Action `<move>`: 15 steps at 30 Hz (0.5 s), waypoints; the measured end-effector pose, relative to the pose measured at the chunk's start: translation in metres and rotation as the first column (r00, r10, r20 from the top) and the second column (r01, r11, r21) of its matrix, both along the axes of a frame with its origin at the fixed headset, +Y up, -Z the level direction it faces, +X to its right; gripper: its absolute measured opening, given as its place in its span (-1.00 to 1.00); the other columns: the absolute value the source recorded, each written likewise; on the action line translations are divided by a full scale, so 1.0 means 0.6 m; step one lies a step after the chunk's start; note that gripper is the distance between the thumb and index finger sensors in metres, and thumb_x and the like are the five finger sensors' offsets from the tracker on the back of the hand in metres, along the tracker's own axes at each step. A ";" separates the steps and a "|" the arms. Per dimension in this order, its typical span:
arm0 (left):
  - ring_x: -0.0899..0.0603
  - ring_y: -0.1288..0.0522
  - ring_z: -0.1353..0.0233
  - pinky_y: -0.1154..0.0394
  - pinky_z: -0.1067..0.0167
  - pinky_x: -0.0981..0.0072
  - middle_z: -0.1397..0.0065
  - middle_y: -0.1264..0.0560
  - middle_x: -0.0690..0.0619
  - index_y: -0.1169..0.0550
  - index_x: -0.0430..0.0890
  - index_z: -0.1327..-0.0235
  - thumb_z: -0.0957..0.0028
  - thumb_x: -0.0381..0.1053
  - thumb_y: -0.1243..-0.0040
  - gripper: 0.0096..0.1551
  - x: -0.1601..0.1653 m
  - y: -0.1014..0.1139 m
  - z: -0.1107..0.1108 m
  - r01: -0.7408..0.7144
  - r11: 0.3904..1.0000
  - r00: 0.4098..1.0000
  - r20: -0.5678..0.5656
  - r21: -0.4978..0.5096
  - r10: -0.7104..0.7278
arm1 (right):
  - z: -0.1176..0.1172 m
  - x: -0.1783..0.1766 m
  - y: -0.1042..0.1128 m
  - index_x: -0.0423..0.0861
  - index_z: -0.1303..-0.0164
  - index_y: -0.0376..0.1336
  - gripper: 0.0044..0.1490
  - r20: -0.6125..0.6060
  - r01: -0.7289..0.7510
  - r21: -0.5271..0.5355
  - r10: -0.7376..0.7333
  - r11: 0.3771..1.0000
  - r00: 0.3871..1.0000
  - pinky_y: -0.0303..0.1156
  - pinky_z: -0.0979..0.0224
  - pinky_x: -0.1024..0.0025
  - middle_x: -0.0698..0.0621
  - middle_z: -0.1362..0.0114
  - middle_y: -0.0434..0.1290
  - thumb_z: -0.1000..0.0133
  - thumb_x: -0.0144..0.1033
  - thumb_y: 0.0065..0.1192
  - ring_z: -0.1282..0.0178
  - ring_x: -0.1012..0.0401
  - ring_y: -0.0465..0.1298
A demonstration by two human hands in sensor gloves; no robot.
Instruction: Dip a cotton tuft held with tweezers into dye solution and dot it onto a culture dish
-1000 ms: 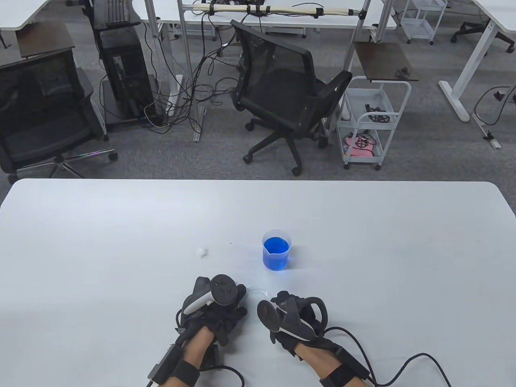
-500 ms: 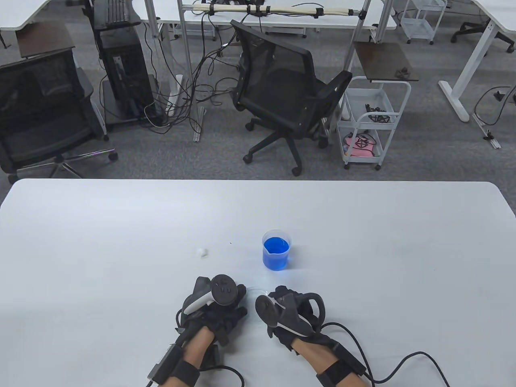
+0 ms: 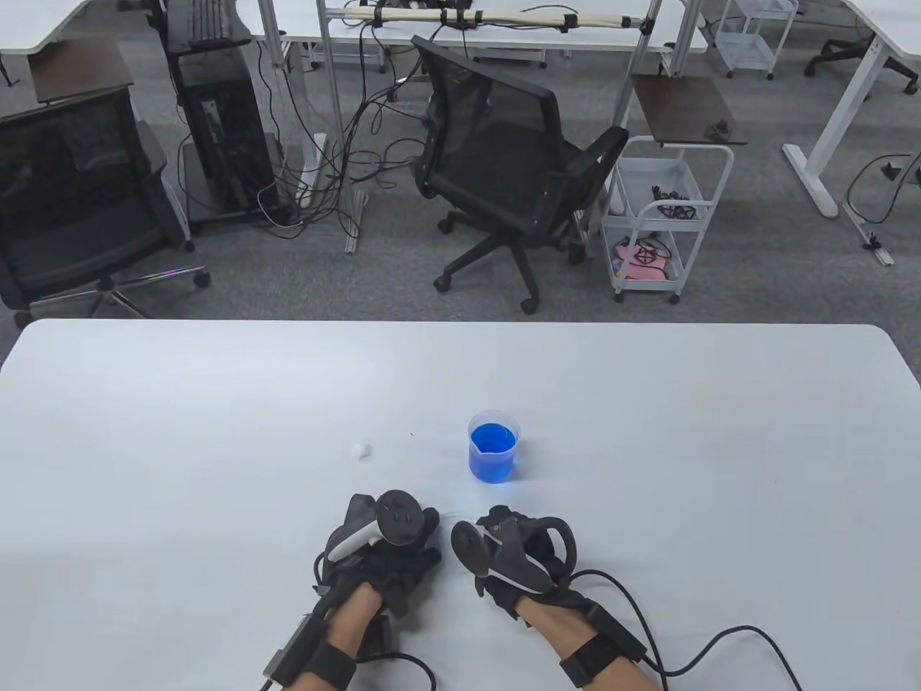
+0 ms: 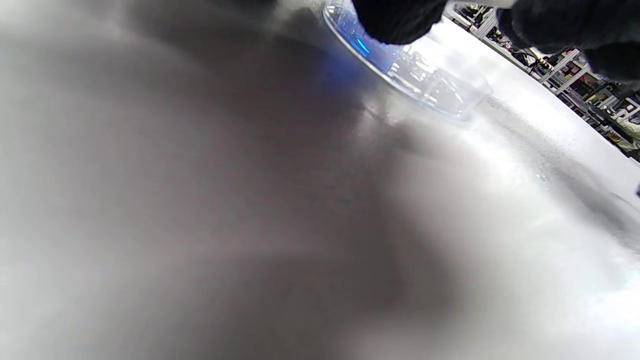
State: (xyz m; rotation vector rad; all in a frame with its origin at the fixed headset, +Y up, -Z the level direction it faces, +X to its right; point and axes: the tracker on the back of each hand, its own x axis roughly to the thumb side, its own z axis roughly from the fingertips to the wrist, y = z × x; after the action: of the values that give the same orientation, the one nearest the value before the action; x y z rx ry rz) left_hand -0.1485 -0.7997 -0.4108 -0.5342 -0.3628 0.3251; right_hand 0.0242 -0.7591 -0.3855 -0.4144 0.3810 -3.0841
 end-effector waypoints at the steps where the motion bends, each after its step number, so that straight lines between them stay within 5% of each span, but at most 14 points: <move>1: -0.48 0.31 -0.63 0.28 -0.34 -0.60 -0.77 0.25 -0.27 0.07 -0.06 -0.69 -0.34 0.08 0.04 -0.21 0.000 0.000 0.000 -0.001 1.000 1.000 0.000 0.000 0.001 | -0.001 0.001 0.000 -0.36 0.43 0.71 -0.50 0.002 -0.002 -0.004 0.002 1.000 1.000 0.62 0.57 0.36 -0.31 0.15 0.71 0.30 -0.27 0.53 0.56 0.21 0.64; 15: -0.48 0.31 -0.63 0.28 -0.34 -0.60 -0.77 0.25 -0.27 0.07 -0.06 -0.68 -0.35 0.08 0.04 -0.22 0.000 0.000 0.000 -0.001 1.000 1.000 0.000 0.000 0.001 | -0.007 -0.001 -0.020 -0.36 0.44 0.71 -0.50 0.014 -0.044 -0.026 0.044 0.999 0.999 0.62 0.57 0.36 -0.31 0.15 0.71 0.30 -0.27 0.53 0.56 0.21 0.64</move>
State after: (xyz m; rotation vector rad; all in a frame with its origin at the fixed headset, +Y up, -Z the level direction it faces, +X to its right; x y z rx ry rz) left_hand -0.1484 -0.7997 -0.4106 -0.5341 -0.3631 0.3258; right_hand 0.0235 -0.7708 -0.3899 -0.3957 0.3284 -3.0506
